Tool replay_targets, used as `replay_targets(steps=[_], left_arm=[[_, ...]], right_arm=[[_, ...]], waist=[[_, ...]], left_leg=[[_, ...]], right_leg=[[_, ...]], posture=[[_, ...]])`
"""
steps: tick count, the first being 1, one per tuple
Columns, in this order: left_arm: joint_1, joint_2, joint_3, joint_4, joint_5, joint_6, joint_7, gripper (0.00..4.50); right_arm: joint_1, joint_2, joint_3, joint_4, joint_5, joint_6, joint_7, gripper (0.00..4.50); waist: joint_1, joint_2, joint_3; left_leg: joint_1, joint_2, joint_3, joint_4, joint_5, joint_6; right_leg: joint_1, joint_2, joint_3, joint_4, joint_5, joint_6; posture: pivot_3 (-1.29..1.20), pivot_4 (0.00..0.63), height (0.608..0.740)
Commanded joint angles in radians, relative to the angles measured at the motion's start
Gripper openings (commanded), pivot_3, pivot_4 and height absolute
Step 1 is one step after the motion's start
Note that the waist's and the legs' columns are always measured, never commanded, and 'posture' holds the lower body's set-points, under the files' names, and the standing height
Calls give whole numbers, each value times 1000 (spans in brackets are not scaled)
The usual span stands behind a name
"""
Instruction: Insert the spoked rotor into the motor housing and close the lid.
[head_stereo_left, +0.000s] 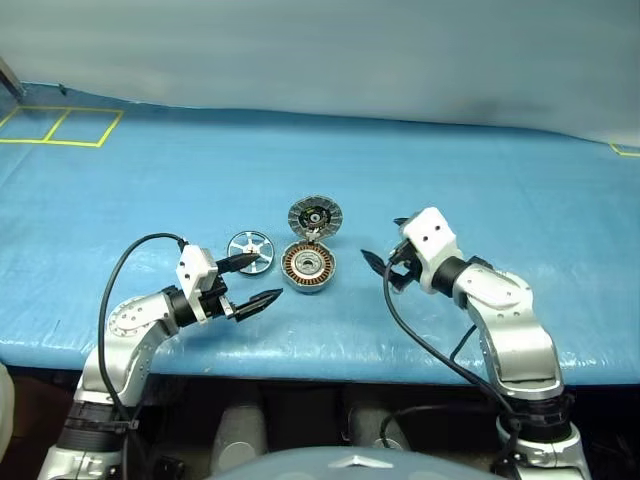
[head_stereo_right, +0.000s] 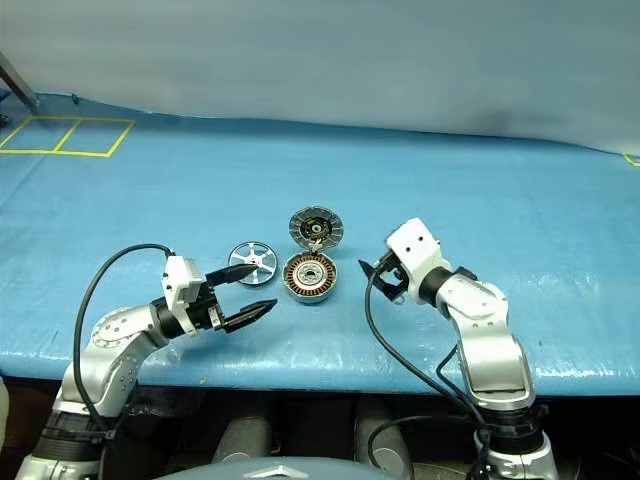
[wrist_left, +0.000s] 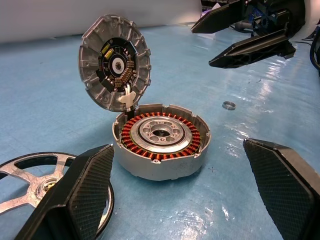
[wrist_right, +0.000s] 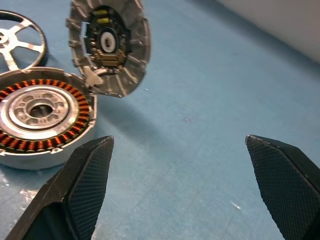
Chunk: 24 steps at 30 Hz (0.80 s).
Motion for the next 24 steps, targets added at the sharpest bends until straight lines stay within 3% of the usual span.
replay_targets(steps=[1,9,24], left_arm=[[-22,-19,3,3,-17,-35,-19,4500],[-31,-39,-1,27,-7,-67,-37,4500],[-30,-45,-15,34,13,-124,-34,4500]], right_arm=[[58,29,-45,-23,60,13,-53,4459],[190,-36,28,-7,85,38,-66,4459],[231,-56,7,43,131,43,-157,4459]], waist=[[0,0,0],[-6,0,0],[-6,0,0]], left_leg=[[0,0,0,0,0,0],[0,0,-1,0,0,0],[0,0,-1,0,0,0]], right_leg=[[0,0,0,0,0,0],[1,0,0,0,-1,0],[1,0,0,0,-1,0]], posture=[[0,150,740],[0,150,740],[0,150,740]])
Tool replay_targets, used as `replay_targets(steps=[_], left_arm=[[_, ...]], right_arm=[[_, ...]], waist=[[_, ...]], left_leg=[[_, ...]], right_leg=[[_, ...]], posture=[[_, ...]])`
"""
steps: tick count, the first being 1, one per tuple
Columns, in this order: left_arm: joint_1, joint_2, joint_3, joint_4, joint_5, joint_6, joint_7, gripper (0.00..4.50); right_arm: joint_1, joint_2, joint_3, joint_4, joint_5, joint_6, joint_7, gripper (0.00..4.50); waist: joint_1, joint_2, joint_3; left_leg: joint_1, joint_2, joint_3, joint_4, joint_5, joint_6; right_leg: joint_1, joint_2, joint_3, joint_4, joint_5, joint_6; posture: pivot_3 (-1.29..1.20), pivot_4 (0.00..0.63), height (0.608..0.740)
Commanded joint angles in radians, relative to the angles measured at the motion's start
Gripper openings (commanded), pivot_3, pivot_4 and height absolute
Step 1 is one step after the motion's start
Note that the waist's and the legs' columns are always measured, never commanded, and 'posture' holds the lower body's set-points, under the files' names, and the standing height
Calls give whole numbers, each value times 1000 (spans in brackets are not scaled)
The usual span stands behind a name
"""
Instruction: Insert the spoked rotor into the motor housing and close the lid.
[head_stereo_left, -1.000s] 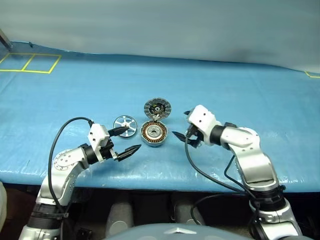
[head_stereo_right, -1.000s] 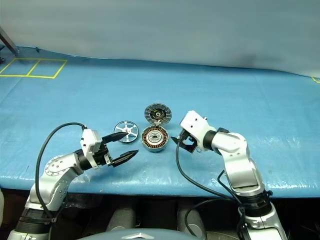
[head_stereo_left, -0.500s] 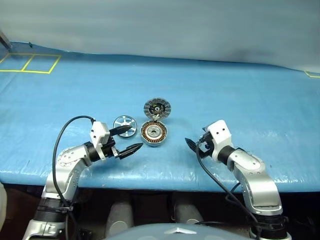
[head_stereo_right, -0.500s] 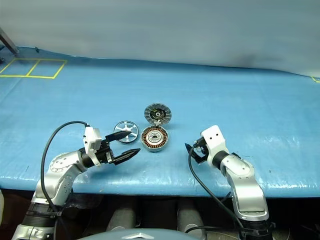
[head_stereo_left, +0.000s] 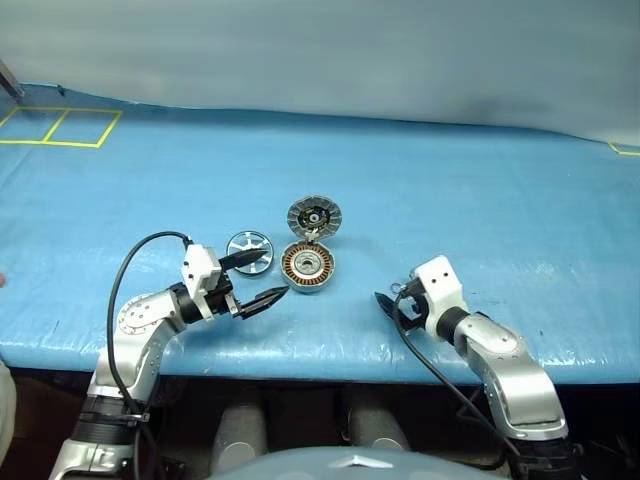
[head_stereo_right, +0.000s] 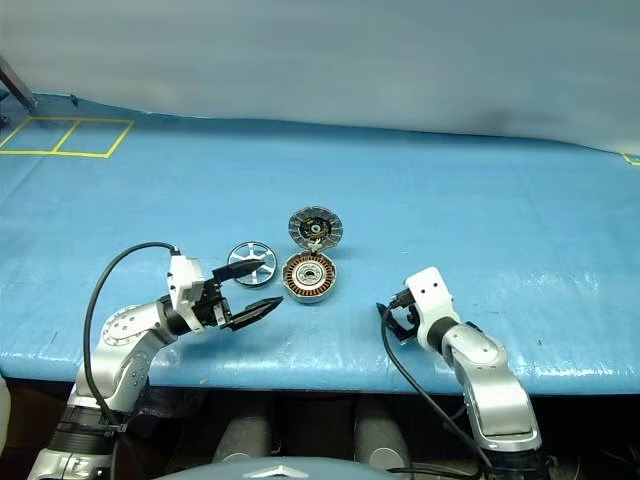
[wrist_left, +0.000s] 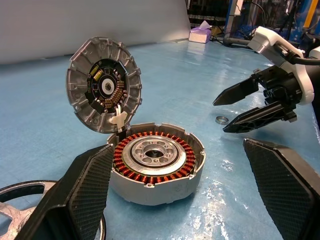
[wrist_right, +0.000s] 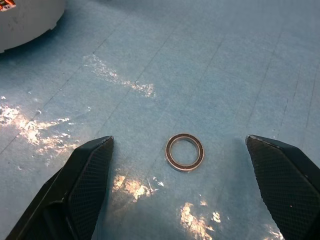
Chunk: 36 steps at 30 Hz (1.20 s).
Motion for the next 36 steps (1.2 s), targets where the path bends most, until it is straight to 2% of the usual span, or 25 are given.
replay_targets(steps=[1,3,6,8,18,22,27,36], left_arm=[[-6,-3,0,-9,3,-20,-1,4500],[-6,-2,1,-9,5,-20,2,4500],[-5,-2,0,-10,7,-19,6,4500],[-4,-1,0,-11,7,-16,8,4500],[1,0,-1,-13,8,-13,14,4500],[5,0,-1,-14,10,-14,18,4500],[12,0,1,-20,13,-15,24,4500],[22,4,7,-28,15,-13,32,4500]], right_arm=[[4,-22,-25,-14,18,2,-12,4459],[6,-30,-22,-10,29,4,-13,4459],[6,-33,-20,-8,38,7,-22,3892],[6,-36,-17,-9,41,9,-26,3295],[-18,-37,-11,15,61,23,-49,3295],[-30,-33,-4,25,69,28,-57,2400],[-35,-36,8,31,76,35,-61,734],[-49,-37,21,12,81,41,-64,665]], waist=[[0,0,0],[0,0,0],[0,0,0],[0,0,0],[-1,0,0],[0,0,0],[0,0,0],[0,-1,0]], left_leg=[[0,0,0,0,0,0],[0,0,0,0,0,0],[0,0,0,0,0,0],[0,0,0,0,0,0],[0,0,0,0,0,0],[0,0,0,0,0,0],[0,0,0,0,0,0],[1,0,0,0,0,0]], right_leg=[[0,0,0,0,0,0],[0,0,0,0,0,0],[0,0,0,0,0,0],[0,0,0,0,0,0],[0,0,0,0,0,0],[0,0,0,0,0,0],[0,0,0,0,0,0],[0,0,0,0,0,0]], posture=[[0,150,740],[0,150,740],[0,150,740],[0,150,740],[0,150,740],[0,150,740],[0,150,740],[0,150,740]])
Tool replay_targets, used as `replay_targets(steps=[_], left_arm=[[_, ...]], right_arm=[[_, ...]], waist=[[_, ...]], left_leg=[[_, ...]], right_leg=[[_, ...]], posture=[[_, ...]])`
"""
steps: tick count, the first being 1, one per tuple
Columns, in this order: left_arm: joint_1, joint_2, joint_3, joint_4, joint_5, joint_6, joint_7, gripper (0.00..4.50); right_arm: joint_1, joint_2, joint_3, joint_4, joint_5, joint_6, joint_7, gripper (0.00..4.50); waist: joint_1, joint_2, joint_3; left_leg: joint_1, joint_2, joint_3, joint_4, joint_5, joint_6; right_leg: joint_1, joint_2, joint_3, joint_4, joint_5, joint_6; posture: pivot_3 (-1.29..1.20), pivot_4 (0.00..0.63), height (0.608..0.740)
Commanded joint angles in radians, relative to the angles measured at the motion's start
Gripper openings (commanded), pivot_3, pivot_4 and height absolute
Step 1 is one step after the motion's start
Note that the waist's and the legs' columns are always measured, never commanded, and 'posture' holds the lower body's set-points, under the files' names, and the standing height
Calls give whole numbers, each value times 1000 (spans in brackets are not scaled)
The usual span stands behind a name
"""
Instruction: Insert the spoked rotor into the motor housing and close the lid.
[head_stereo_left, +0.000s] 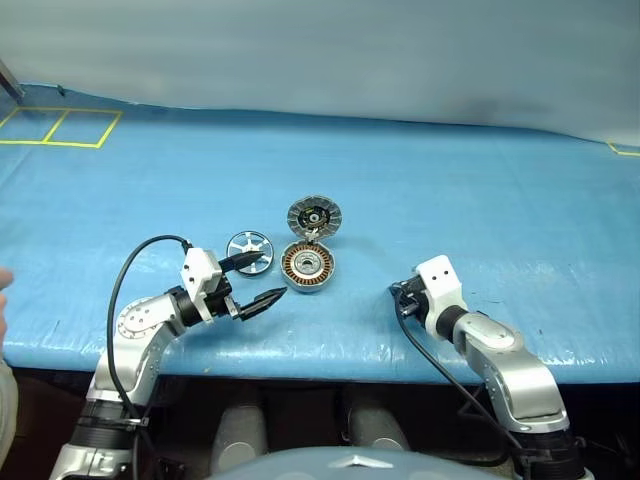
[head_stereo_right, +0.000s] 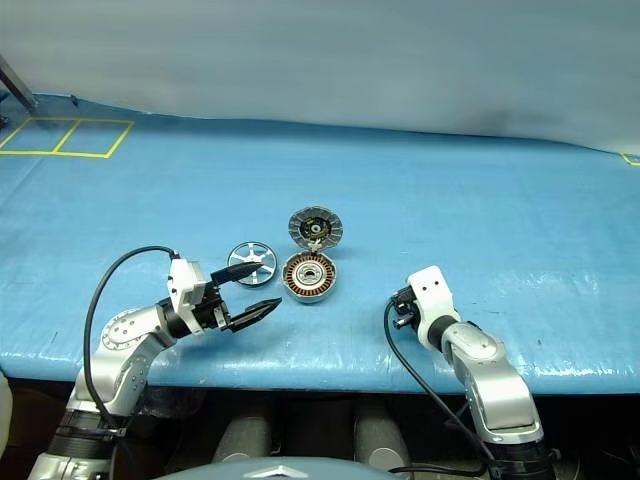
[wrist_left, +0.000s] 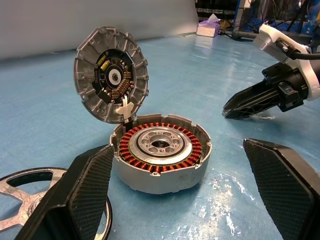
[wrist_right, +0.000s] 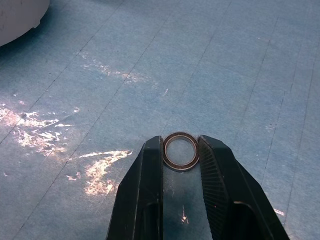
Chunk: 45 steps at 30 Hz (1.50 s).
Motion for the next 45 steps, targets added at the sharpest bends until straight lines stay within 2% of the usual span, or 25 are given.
replay_targets(steps=[1,6,10,20,32,45], left_arm=[[0,3,9,-28,-6,-13,1,4500],[1,3,15,-25,-4,-21,5,4500],[2,-2,14,-18,3,-35,9,4500],[10,-13,11,-16,5,-52,15,4500],[16,-15,10,-21,12,-65,28,4500],[24,-11,13,-29,15,-67,42,4500]], right_arm=[[-18,-2,8,-37,18,5,-2,665],[-83,5,34,-108,67,27,24,665],[-155,-11,110,-133,92,43,67,665],[-305,22,249,-37,106,17,108,665],[-416,69,306,149,86,-68,120,665],[-439,98,321,205,67,-98,131,665]], waist=[[0,0,0],[-3,0,0],[-1,0,0],[-3,0,0],[-1,0,0],[-1,0,0]], left_leg=[[0,0,0,0,0,0],[0,0,0,0,0,0],[-1,0,0,-1,0,0],[-1,0,0,0,0,0],[-1,0,0,-1,0,0],[-1,0,0,-1,0,0]], right_leg=[[0,0,0,0,0,0],[-1,0,0,0,0,0],[-1,0,0,0,0,0],[-1,0,0,0,0,0],[-1,1,0,0,0,0],[-1,1,0,0,0,0]], posture=[[0,150,740],[0,150,740],[0,150,740],[0,150,740],[0,150,740],[0,150,740]])
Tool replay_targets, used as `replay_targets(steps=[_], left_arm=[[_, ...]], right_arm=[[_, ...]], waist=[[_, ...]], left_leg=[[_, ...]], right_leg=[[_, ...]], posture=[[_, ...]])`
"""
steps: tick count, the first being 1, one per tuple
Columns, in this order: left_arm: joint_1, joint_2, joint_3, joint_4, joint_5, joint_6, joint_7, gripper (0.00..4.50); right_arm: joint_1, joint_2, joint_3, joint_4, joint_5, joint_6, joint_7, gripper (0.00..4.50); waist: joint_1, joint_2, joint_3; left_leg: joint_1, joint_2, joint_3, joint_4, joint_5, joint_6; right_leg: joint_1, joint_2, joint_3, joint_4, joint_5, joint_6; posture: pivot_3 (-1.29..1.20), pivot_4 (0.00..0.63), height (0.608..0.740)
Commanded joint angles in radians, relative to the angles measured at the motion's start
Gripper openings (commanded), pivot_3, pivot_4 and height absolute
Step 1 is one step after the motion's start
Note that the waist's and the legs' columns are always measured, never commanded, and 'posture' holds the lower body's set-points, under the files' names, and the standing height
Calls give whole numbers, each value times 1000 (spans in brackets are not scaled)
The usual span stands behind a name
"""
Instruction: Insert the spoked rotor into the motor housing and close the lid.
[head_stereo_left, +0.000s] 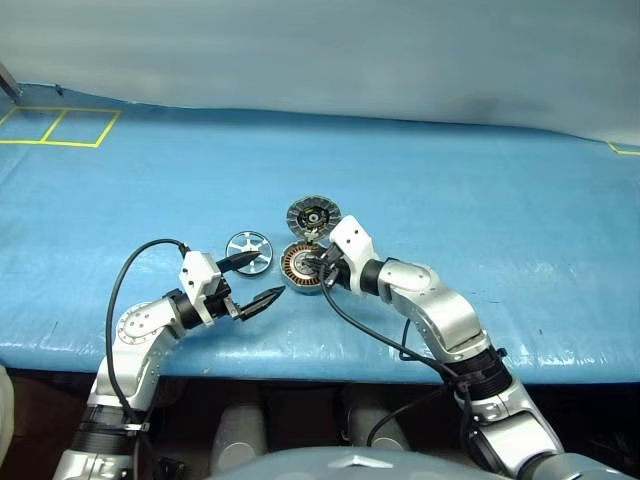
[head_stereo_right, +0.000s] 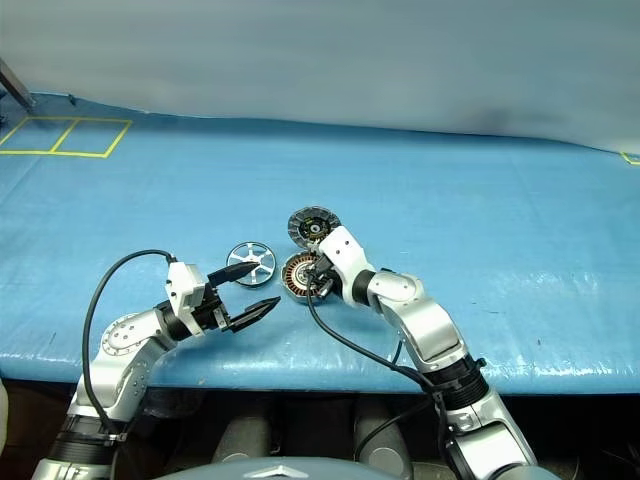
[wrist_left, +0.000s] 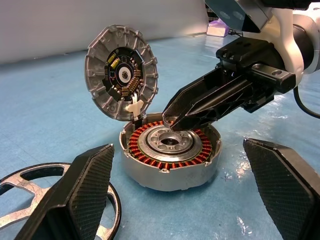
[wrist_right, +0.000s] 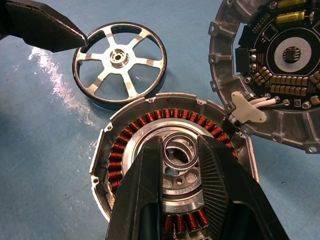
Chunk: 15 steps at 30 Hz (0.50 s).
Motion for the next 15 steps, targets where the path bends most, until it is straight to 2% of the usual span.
replay_targets(steps=[1,15], left_arm=[[3,2,11,-29,-2,-23,1,4500],[8,3,12,-32,0,-26,5,4500]], right_arm=[[-20,11,3,-7,0,-28,10,665],[-24,18,10,29,-12,-42,9,665]], waist=[[0,0,0],[0,0,0]], left_leg=[[0,0,0,0,0,0],[0,0,0,0,0,0]], right_leg=[[0,0,0,0,0,0],[0,0,0,0,0,0]], posture=[[0,150,740],[0,150,740]])
